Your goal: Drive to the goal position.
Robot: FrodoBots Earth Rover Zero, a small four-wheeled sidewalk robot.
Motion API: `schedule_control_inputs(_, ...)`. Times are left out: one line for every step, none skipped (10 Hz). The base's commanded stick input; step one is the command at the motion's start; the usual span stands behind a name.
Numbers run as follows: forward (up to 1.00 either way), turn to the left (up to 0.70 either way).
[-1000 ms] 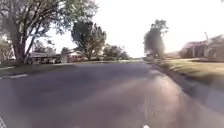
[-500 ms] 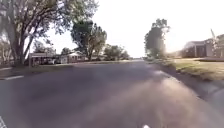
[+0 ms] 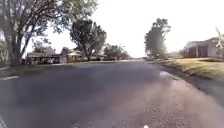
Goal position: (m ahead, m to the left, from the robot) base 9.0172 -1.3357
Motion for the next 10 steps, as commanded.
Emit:
schedule_control_inputs(1.0, -0.37)
schedule_control_inputs(1.0, -0.39)
schedule_control_inputs(1.0, -0.4)
schedule_control_inputs(1.0, -0.4)
schedule_control_inputs(1.0, -0.4)
schedule_control_inputs(1.0, -0.4)
schedule_control_inputs(1.0, -0.4)
schedule_control_inputs(1.0, -0.4)
schedule_control_inputs(1.0, -0.4)
schedule_control_inputs(1.0, -0.39)
